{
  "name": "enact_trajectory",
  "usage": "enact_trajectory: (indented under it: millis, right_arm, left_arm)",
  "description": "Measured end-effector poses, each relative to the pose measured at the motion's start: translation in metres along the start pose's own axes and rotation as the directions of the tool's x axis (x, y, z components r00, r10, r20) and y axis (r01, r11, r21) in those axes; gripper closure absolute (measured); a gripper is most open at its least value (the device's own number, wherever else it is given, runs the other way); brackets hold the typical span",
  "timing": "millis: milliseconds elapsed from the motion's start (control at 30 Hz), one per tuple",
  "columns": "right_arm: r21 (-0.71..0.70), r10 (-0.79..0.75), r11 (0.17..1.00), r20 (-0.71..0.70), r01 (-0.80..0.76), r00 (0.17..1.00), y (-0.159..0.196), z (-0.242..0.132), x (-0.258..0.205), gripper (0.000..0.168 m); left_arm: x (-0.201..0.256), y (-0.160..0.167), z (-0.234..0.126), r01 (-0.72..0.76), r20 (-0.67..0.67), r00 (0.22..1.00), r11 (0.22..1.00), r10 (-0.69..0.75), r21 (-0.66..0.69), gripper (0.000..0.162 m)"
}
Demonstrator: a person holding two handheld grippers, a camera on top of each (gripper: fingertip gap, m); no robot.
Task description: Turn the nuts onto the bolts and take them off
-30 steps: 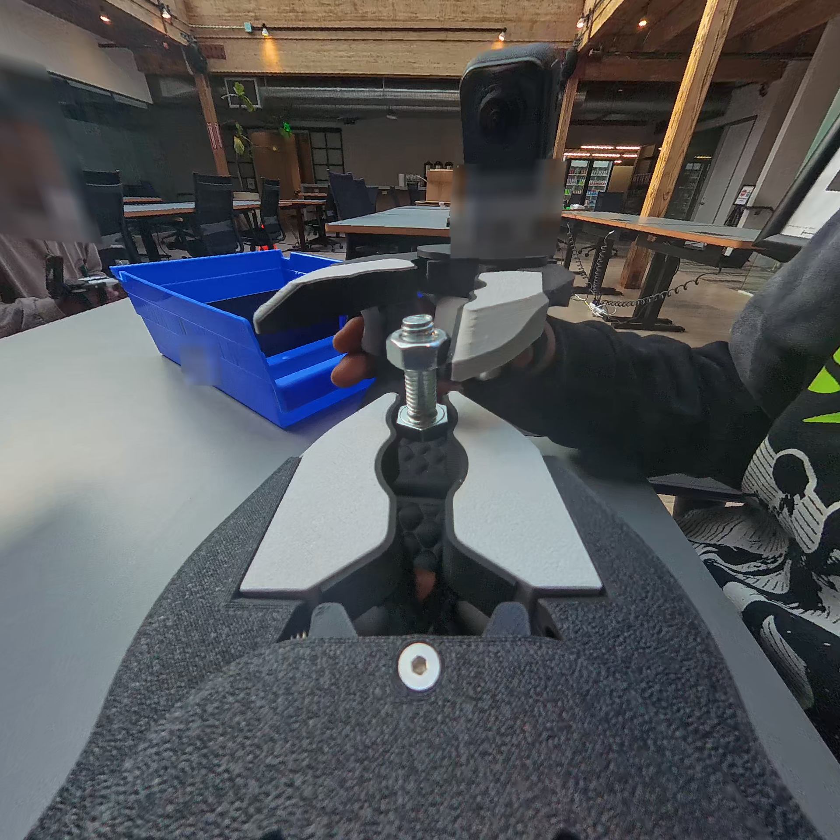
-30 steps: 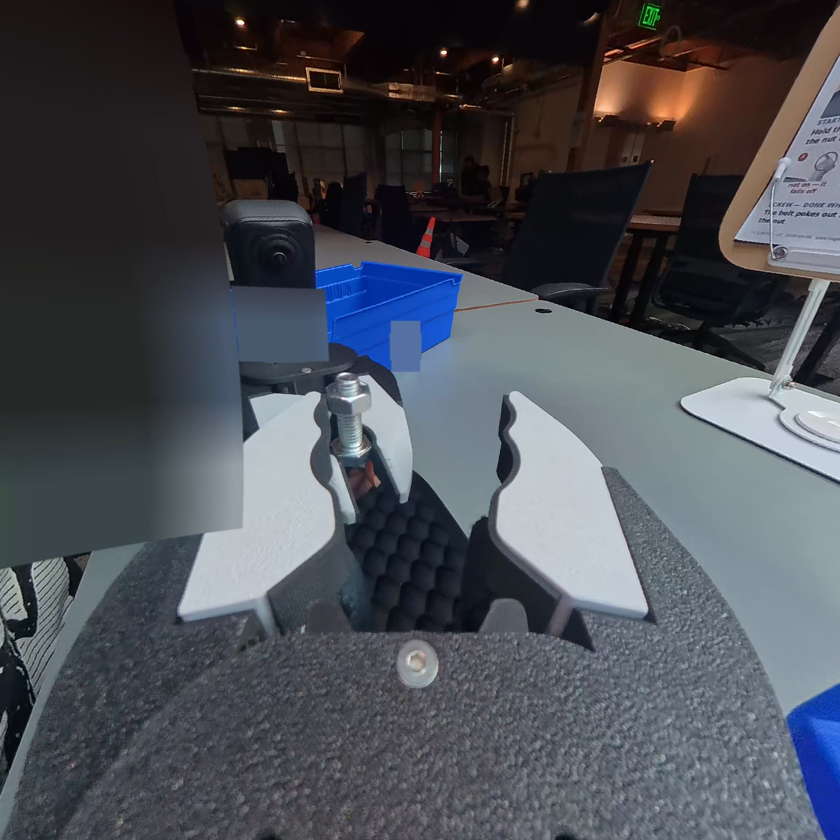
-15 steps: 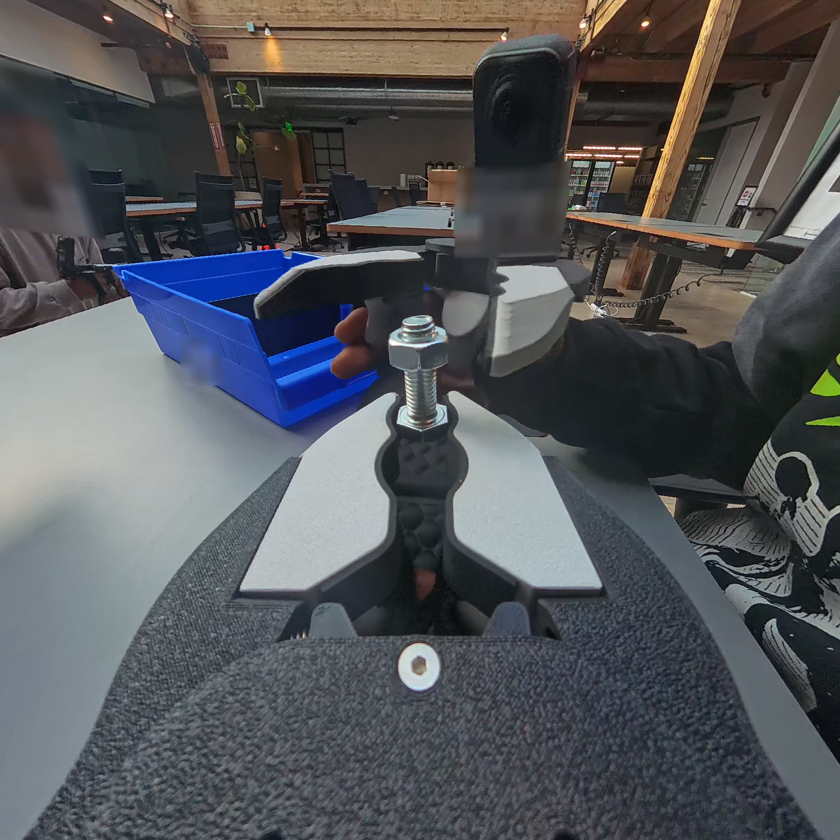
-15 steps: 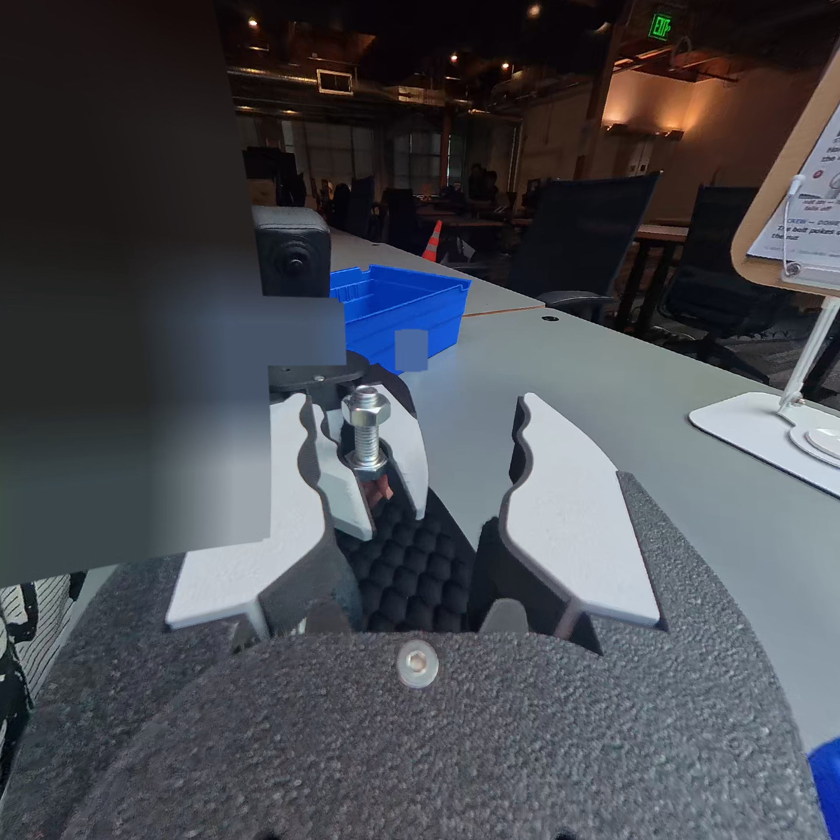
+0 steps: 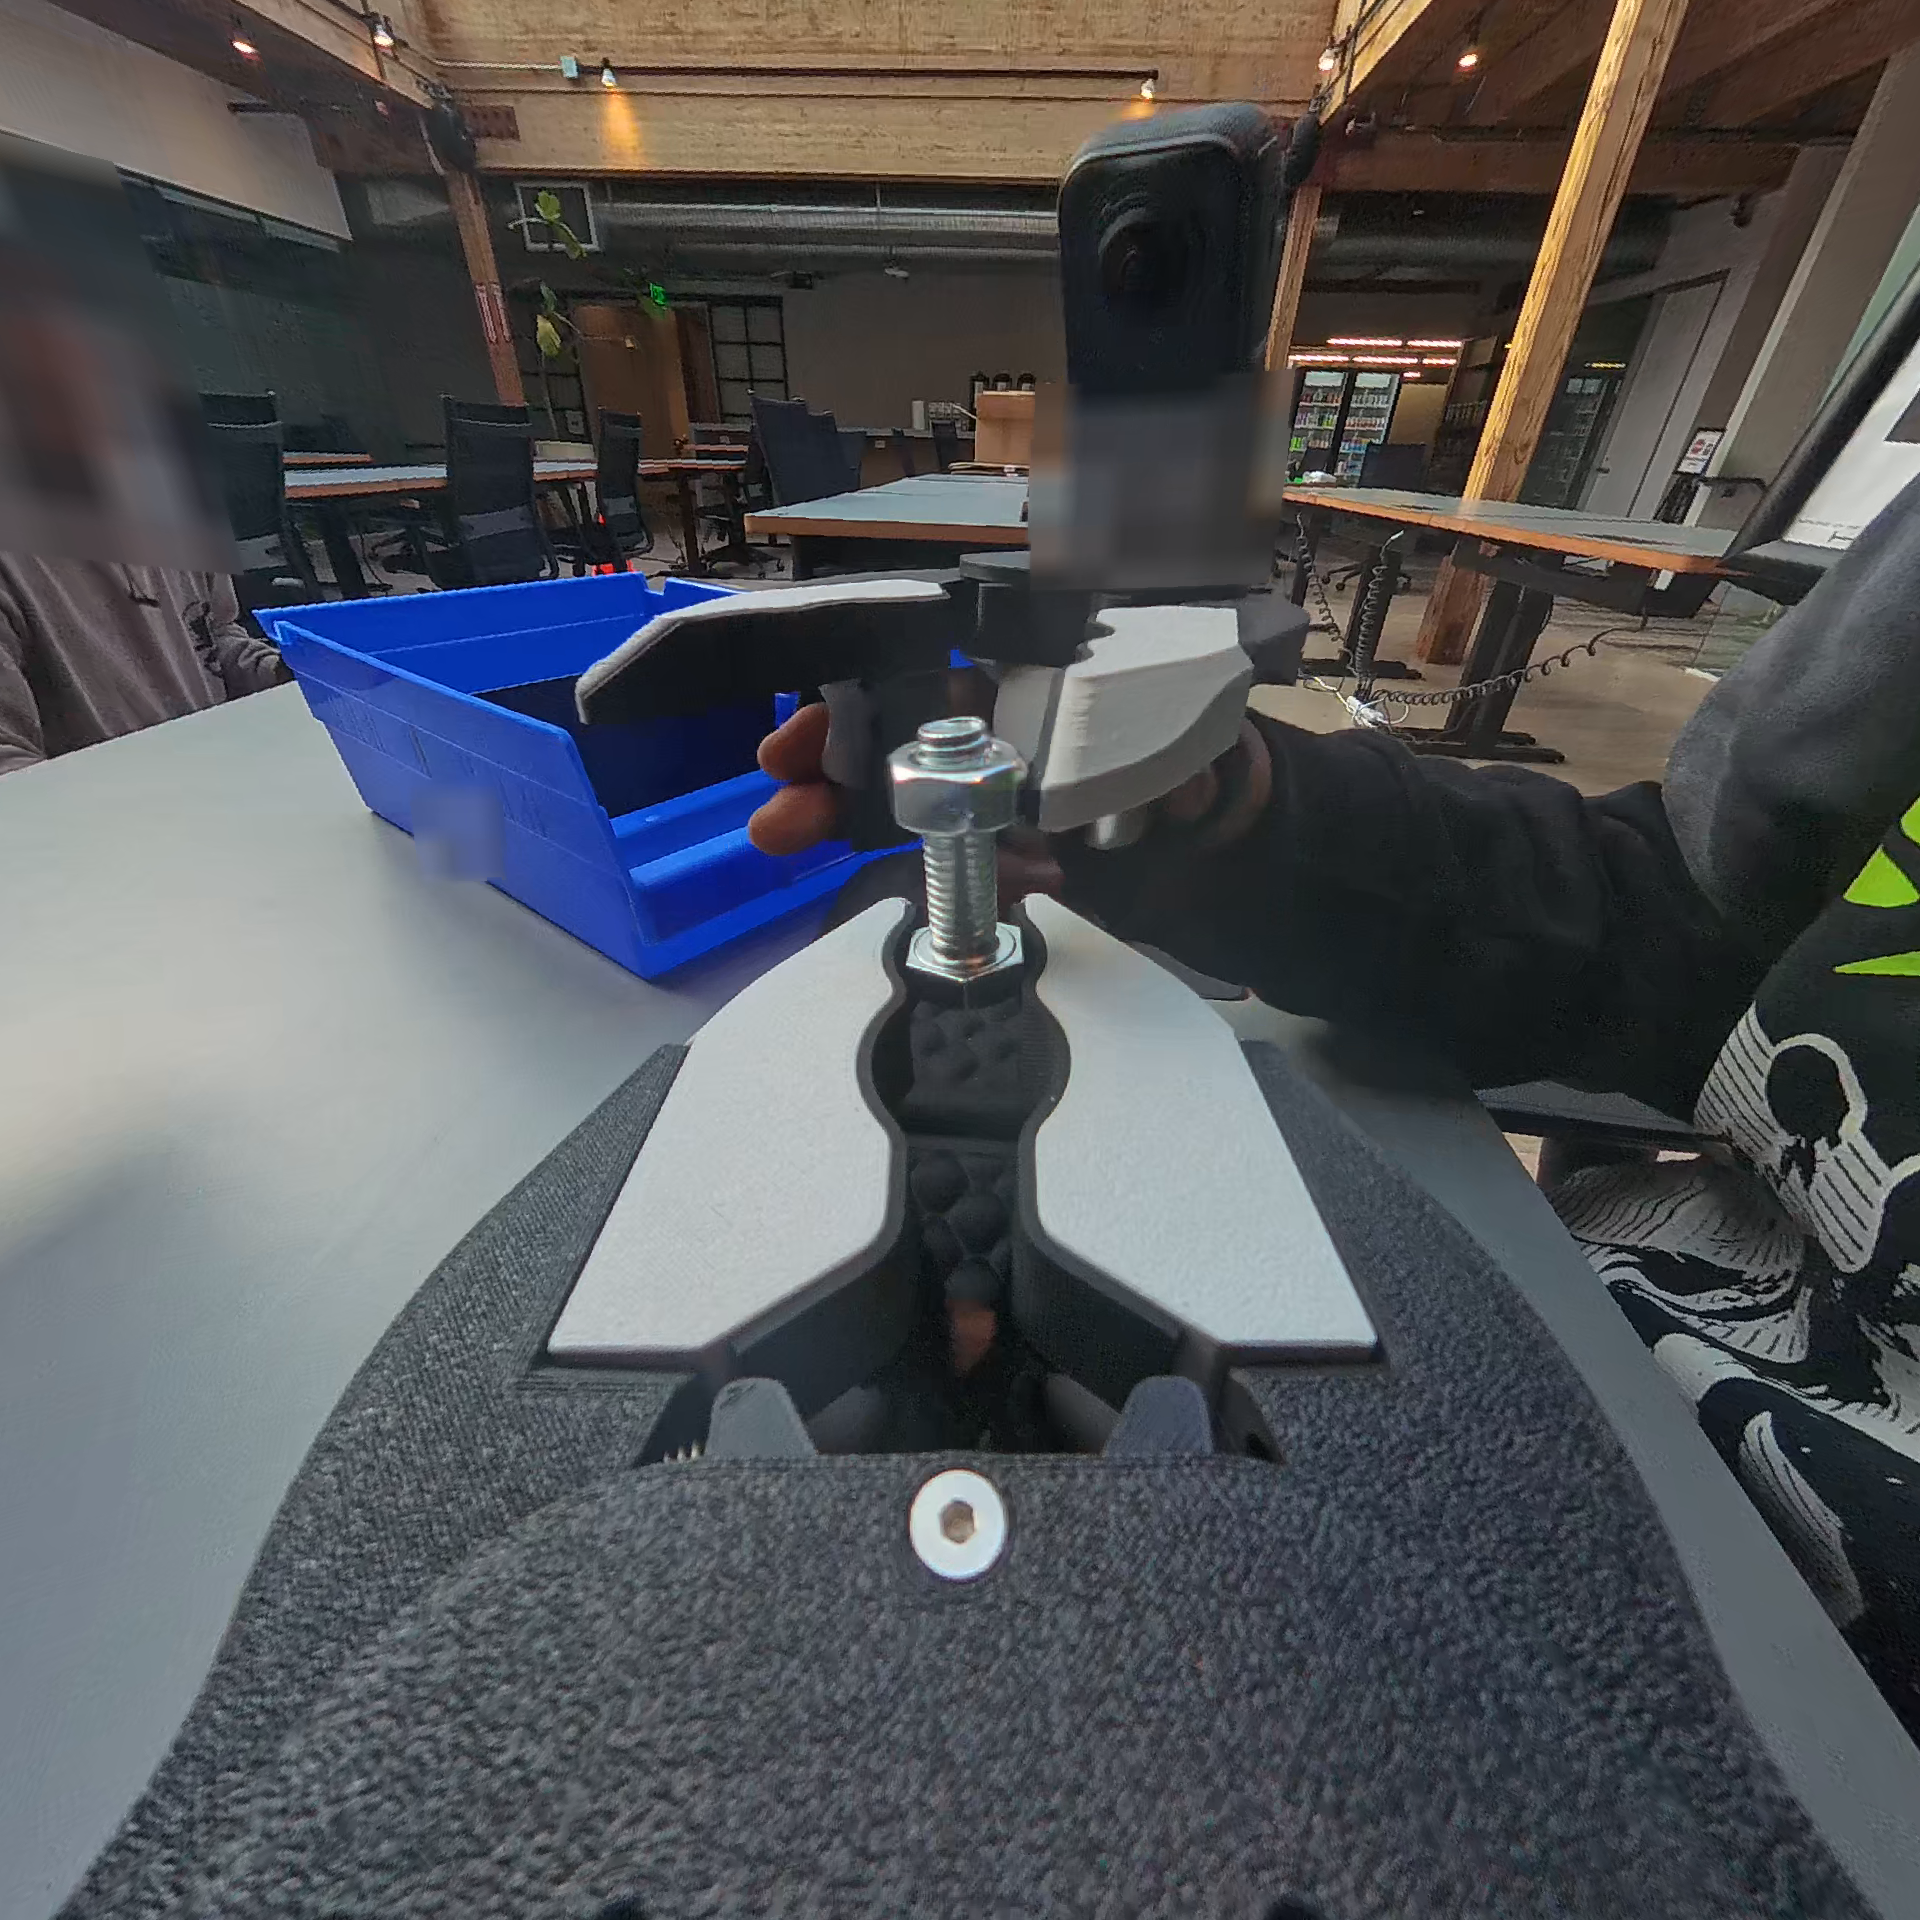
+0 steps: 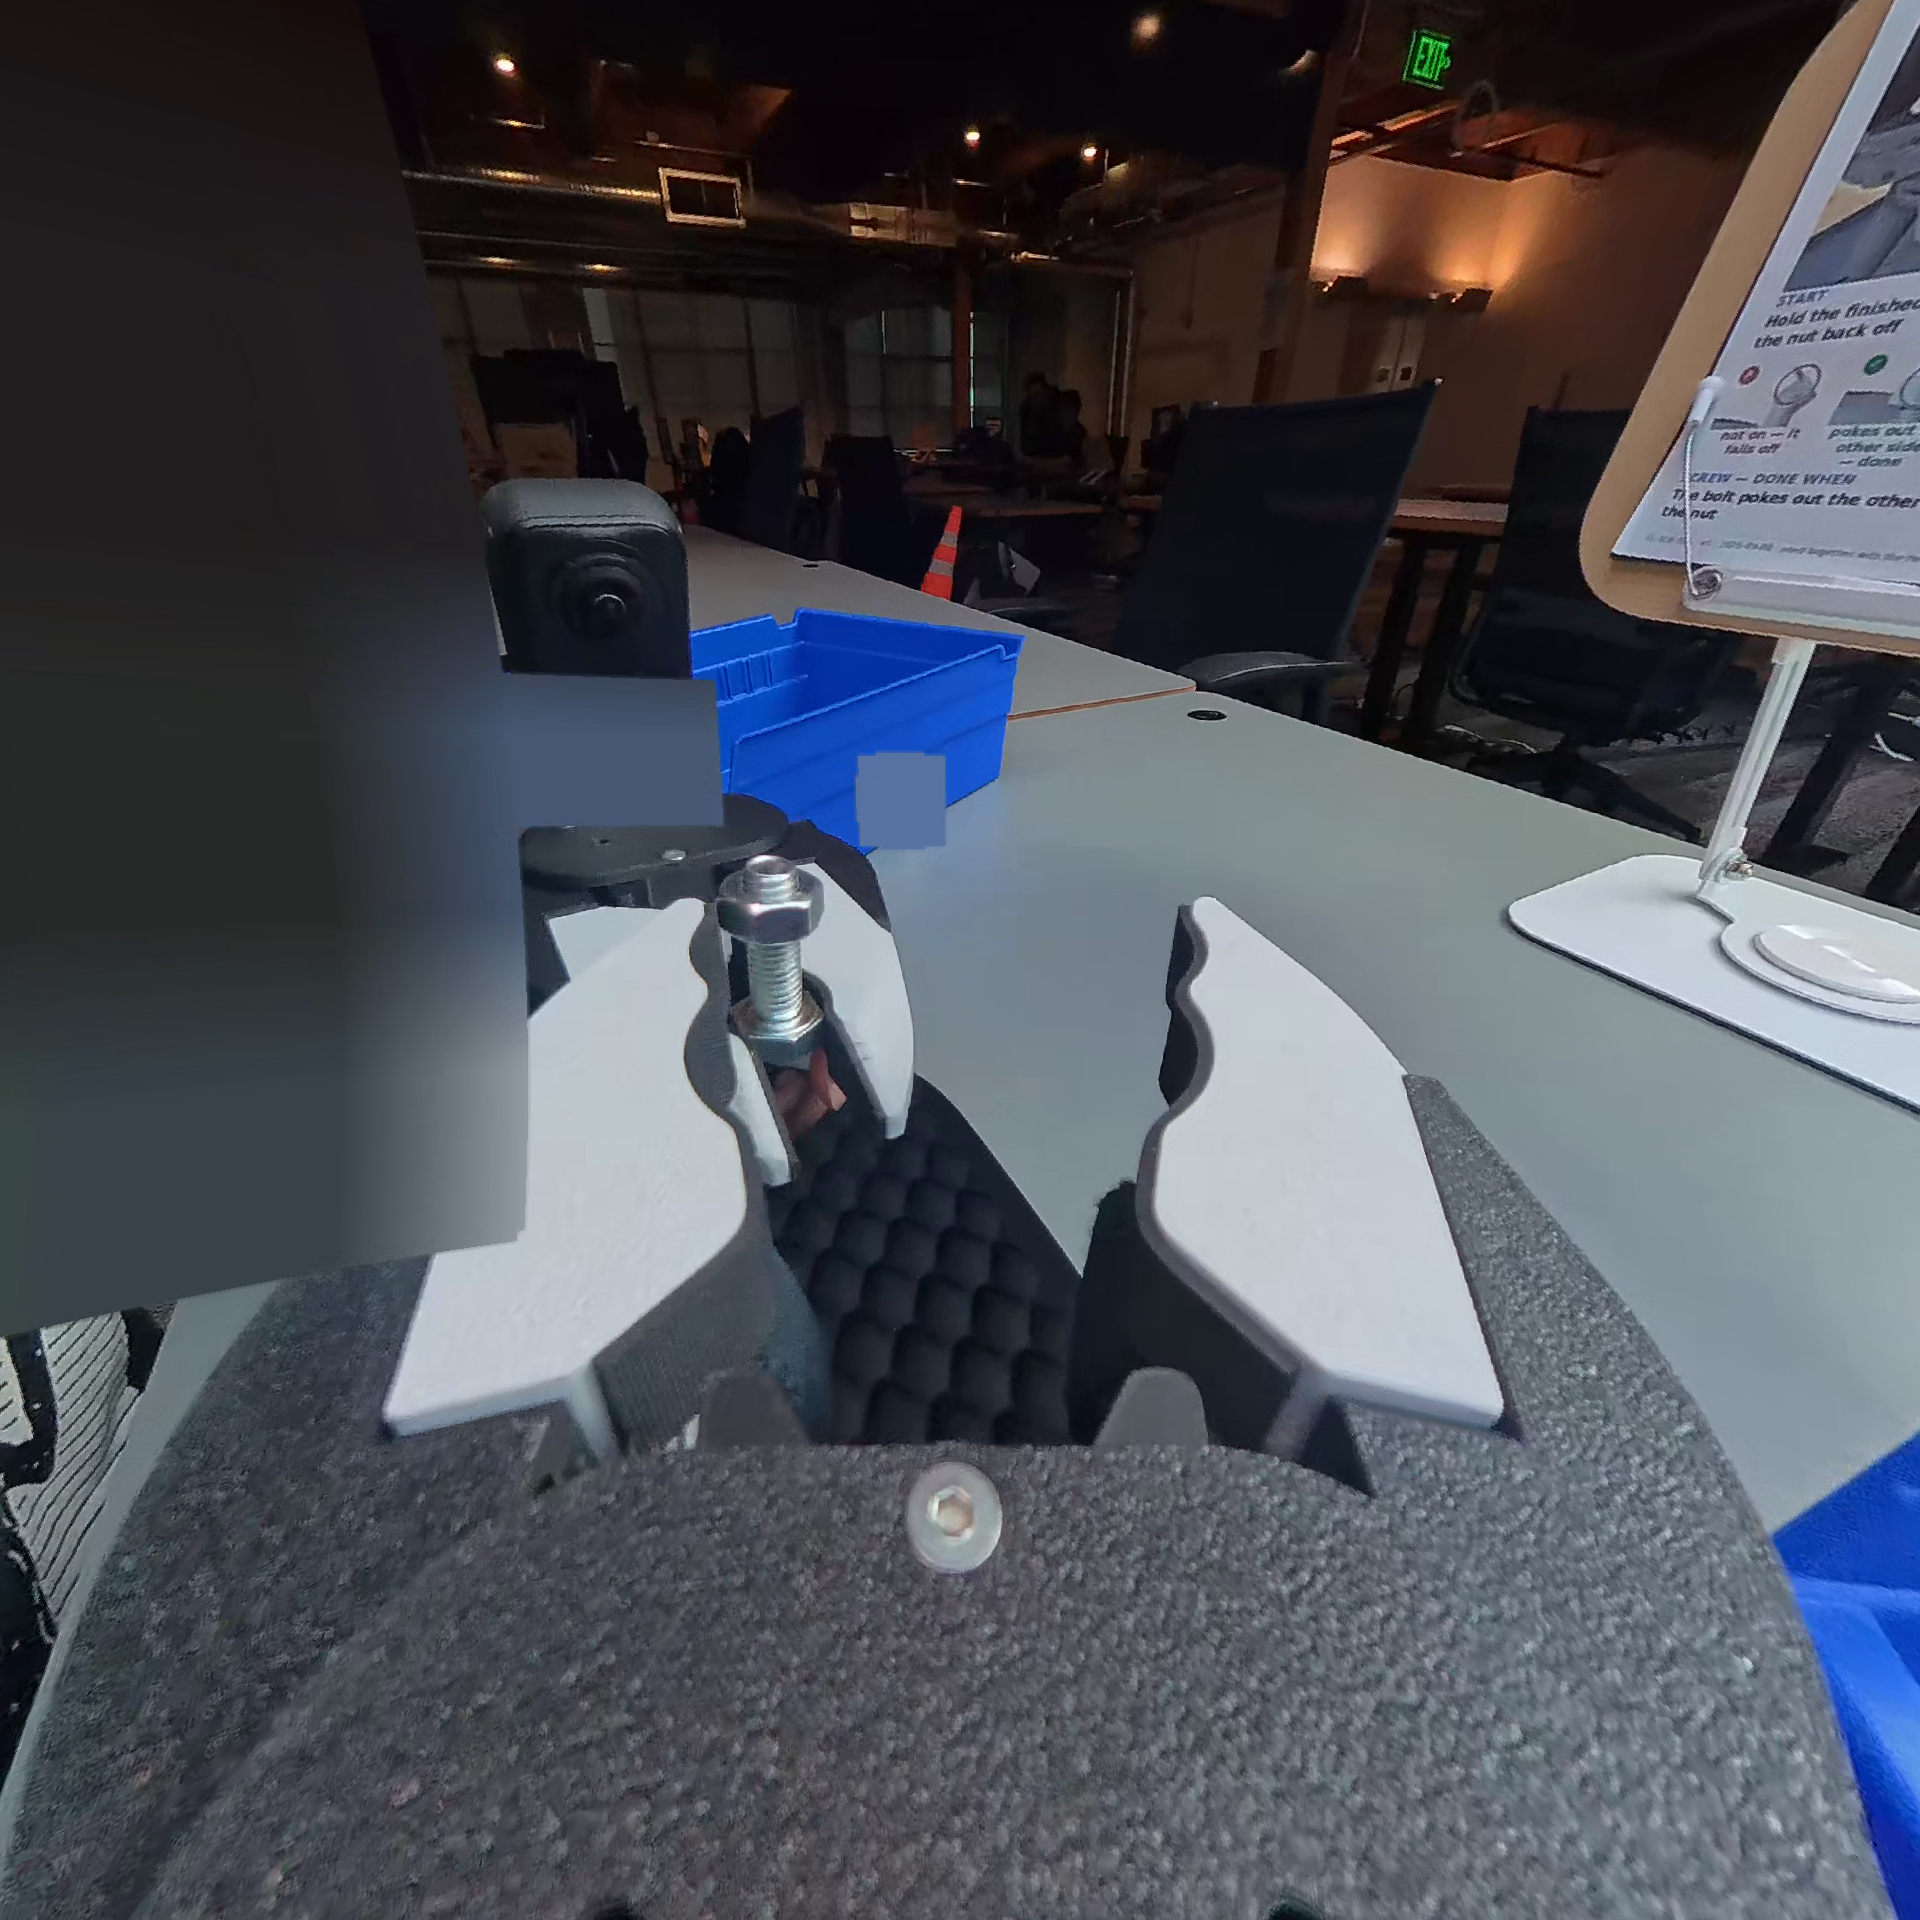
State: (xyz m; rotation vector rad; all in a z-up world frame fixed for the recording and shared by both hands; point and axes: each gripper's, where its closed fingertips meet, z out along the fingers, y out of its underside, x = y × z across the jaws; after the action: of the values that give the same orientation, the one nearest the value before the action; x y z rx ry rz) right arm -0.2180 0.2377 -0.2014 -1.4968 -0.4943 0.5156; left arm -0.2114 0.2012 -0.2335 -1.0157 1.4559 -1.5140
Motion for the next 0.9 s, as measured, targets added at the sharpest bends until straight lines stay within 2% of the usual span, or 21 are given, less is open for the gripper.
enact_trajectory:
  millis: [100,233,500,667,900]
  right_arm:
    - [-0.004,-0.005,1.0,-0.034,0.005,0.999,0.001,-0.011,0.009,0.093]
    - [0.025,0.004,1.0,-0.022,-0.003,1.0,-0.002,-0.015,0.008,0.093]
    - [0.007,-0.027,1.0,0.037,0.027,0.999,-0.004,0.011,-0.011,0.089]
    - [-0.015,-0.029,0.999,0.022,0.029,0.999,0.0,0.021,-0.011,0.09]
    - [-0.007,-0.027,1.0,0.01,0.027,1.0,-0.002,0.002,-0.003,0.089]
  left_arm:
    - [0.0,-0.001,0.0,0.001,-0.003,1.0,1.0,-0.001,0.005,0.146]
    - [0.0,0.0,0.0,0.003,-0.001,1.0,1.0,-0.003,0.003,0.146]
    - [0.0,0.001,0.0,-0.003,0.001,1.0,1.0,0.003,-0.003,0.146]
    - [0.001,0.001,0.001,-0.012,-0.001,1.0,1.0,0.012,-0.008,0.146]
    - [0.001,0.0,0.0,-0.005,-0.004,1.0,1.0,0.005,-0.001,0.146]
